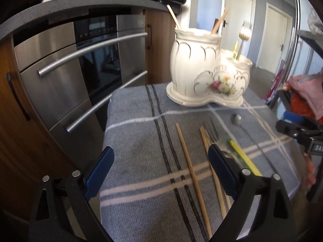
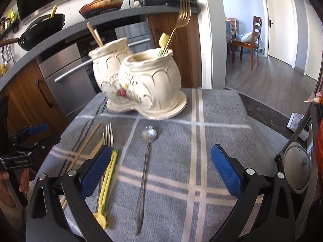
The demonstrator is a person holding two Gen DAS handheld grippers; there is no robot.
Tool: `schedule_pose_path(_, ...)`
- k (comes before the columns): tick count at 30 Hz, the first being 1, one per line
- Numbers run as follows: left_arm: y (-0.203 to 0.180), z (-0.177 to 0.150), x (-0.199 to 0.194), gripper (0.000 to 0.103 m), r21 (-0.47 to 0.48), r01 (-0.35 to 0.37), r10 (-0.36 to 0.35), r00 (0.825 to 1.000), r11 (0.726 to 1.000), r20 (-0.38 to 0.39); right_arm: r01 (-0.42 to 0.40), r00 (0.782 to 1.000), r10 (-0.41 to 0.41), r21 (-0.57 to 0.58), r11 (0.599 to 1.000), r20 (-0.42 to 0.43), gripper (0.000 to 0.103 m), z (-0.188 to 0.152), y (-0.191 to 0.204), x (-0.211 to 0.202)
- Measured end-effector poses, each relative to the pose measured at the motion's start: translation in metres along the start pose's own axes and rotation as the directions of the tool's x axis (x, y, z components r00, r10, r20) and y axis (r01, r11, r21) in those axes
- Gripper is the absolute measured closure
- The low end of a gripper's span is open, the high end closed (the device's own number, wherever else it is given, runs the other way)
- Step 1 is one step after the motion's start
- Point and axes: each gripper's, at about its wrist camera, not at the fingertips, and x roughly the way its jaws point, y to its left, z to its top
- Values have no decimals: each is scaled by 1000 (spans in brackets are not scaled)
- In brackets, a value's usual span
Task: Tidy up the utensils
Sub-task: 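Grasp the flower-handled silver spoon with the right tool while the left tool grasps a third chopstick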
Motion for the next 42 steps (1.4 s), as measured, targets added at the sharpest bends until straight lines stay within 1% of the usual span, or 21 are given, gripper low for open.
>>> schedule_pose_path(4,-9,-3,4,10,37,25,-23,999,999,-50,8,999,-9,-35,999,-43,5,-8,4,7)
schedule_pose_path(7,-15,-5,7,10,64,22,-17,997,998,-79,22,997,-25,-54,998,-68,5,-12,5,14)
schedule_pose_path(10,-17,-8,10,10,75,14,-7,996,997,-94,16,996,-21,-55,998,-90,5,-14,5,18)
schedule_pose_path(11,-17,-9,11,12,73,17,-9,995,997,-102,15,995,-21,-58,998,-96,5,-15,5,20)
schedule_pose_path(13,-16,-10,13,17,63,47,-39,991,997,-129,14,995,-21,-67,998,-102,5,-16,6,21)
schedule_pose_path(15,-17,-11,15,33,68,73,-61,986,995,-153,12,994,-20,-79,997,-107,5,-18,8,23)
schedule_pose_path(17,-21,-11,16,42,79,87,-72,982,993,-175,5,994,-14,-85,996,-111,5,-19,10,23)
schedule_pose_path(21,-29,-14,15,56,101,115,-92,973,988,-213,-13,991,0,-93,996,-131,8,-19,13,27)
schedule_pose_path(23,-32,-16,15,62,111,120,-91,967,987,-237,-21,990,7,-95,995,-144,14,-19,15,29)
schedule_pose_path(25,-34,-18,14,68,122,124,-91,963,985,-252,-31,988,15,-101,994,-155,25,-17,18,32)
schedule_pose_path(26,-35,-19,14,73,125,128,-93,962,984,-256,-38,987,21,-102,994,-159,28,-16,20,34)
schedule_pose_path(27,-37,-20,14,79,129,133,-97,961,983,-260,-46,986,29,-99,994,-166,34,-14,21,36)
schedule_pose_path(29,-39,-22,16,86,137,132,-91,959,982,-268,-55,982,38,-88,995,-184,49,-11,20,42)
schedule_pose_path(30,-39,-22,17,87,139,127,-87,960,982,-268,-58,980,41,-80,995,-196,53,-11,20,45)
schedule_pose_path(31,-40,-22,17,88,143,122,-81,961,982,-263,-63,978,47,-74,995,-204,60,-10,20,48)
schedule_pose_path(32,-40,-22,18,91,148,115,-74,963,982,-259,-68,976,52,-69,995,-213,65,-9,20,51)
schedule_pose_path(33,-40,-22,19,92,150,111,-69,964,982,-258,-71,974,55,-65,995,-218,66,-8,21,54)
schedule_pose_path(35,-39,-21,19,93,146,109,-68,964,983,-258,-63,976,47,-71,995,-214,74,-7,22,56)
schedule_pose_path(38,-39,-21,20,95,147,107,-66,965,983,-255,-44,977,24,-93,995,-211,83,-6,26,60)
schedule_pose_path(40,-39,-21,20,95,153,107,-65,965,982,-255,-5,979,-25,-147,989,-204,88,-6,33,63)
schedule_pose_path(42,-38,-20,21,95,154,106,-64,965,982,-253,8,979,-43,-170,985,-201,90,-6,39,65)
